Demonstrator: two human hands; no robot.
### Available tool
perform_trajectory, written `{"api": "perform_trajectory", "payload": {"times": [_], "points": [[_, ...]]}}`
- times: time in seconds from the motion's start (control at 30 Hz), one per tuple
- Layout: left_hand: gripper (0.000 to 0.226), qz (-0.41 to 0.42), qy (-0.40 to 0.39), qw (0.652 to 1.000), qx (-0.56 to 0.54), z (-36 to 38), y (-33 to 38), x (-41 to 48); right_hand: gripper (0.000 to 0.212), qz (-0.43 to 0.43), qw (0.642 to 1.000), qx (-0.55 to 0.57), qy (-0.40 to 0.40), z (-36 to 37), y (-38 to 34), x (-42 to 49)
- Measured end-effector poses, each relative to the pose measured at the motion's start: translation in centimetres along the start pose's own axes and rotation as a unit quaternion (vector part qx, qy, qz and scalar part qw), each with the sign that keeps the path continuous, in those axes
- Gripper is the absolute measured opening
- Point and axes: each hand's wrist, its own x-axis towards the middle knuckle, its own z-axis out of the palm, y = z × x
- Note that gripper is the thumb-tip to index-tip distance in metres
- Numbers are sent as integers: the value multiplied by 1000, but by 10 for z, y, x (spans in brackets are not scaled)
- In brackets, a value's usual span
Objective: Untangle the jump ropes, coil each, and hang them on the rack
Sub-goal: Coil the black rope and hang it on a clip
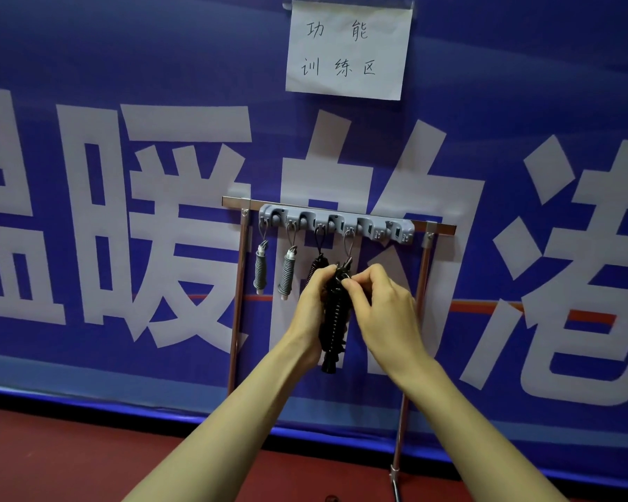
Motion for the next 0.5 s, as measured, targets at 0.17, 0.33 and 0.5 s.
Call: {"api": "perform_trajectory", "payload": {"times": [0.17, 0.33, 0.5], "points": [[33, -46, -26, 995, -81, -6, -1, 3, 17, -38, 995, -82, -51, -2, -7, 3], [36, -42, -46, 993, -101, -11, -2, 6, 13, 5, 998, 29, -59, -5, -3, 2], [38, -58, -66, 990, -111, -13, 0, 4, 15, -5, 999, 34, -42, -4, 0, 4]]}}
